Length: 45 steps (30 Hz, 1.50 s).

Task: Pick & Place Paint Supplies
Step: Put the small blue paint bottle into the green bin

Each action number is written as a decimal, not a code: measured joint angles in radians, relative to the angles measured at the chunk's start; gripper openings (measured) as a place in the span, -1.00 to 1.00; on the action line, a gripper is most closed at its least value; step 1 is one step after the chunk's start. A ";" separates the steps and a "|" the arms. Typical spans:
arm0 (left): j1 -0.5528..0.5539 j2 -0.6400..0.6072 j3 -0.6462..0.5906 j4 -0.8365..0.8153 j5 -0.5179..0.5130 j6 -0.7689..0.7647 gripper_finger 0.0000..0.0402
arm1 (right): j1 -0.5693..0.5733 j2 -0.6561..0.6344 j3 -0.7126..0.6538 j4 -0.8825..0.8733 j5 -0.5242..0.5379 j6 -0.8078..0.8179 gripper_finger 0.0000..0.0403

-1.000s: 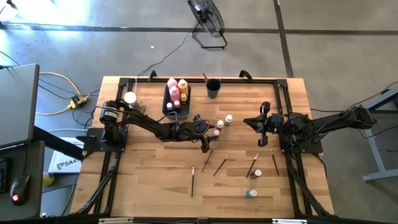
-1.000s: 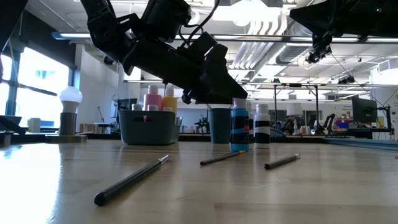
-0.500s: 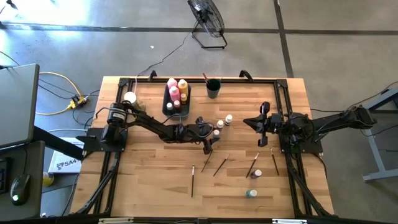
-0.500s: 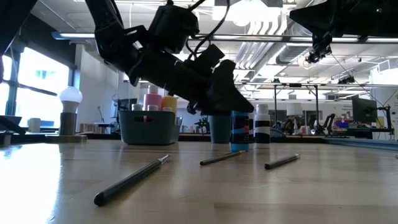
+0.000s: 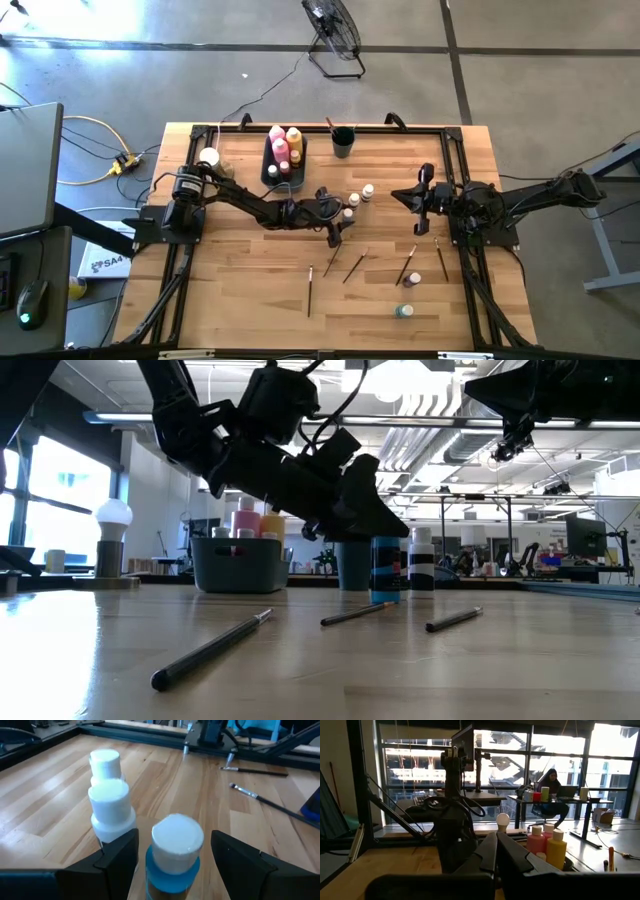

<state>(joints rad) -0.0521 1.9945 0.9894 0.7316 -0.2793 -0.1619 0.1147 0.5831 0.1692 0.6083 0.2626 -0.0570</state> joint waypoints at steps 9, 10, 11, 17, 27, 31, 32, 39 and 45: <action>0.000 0.000 0.000 0.020 0.028 0.000 0.21 | 0.000 0.000 0.000 0.000 0.000 0.000 -0.99; 0.000 0.000 0.000 0.019 0.028 0.000 0.21 | 0.000 0.000 0.000 0.000 0.000 0.000 -0.99; 0.000 0.000 0.000 0.019 0.027 0.000 0.21 | 0.000 0.000 0.000 0.000 0.000 0.000 -0.99; 0.000 0.000 0.000 0.019 0.027 0.000 0.21 | 0.000 0.000 0.000 0.000 0.000 0.000 -0.99; 0.000 -0.001 0.000 0.014 0.026 0.000 -0.10 | 0.000 0.000 0.000 0.001 0.000 0.000 -0.99; 0.000 -0.001 0.000 0.014 0.026 0.000 -0.23 | 0.000 0.000 0.000 0.001 0.000 0.000 -0.99; 0.000 -0.001 0.000 0.014 0.026 0.000 -0.25 | 0.000 0.000 0.000 0.001 0.000 0.000 -0.99; 0.000 -0.002 0.001 0.006 0.024 0.000 -0.37 | 0.000 0.000 0.000 0.001 0.000 0.000 -0.99; 0.000 -0.003 0.002 -0.002 0.023 0.000 -0.39 | 0.000 0.000 0.000 0.001 0.000 0.000 -0.99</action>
<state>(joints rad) -0.0521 1.9915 0.9909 0.7296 -0.2565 -0.1619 0.1150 0.5831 0.1692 0.6090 0.2626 -0.0570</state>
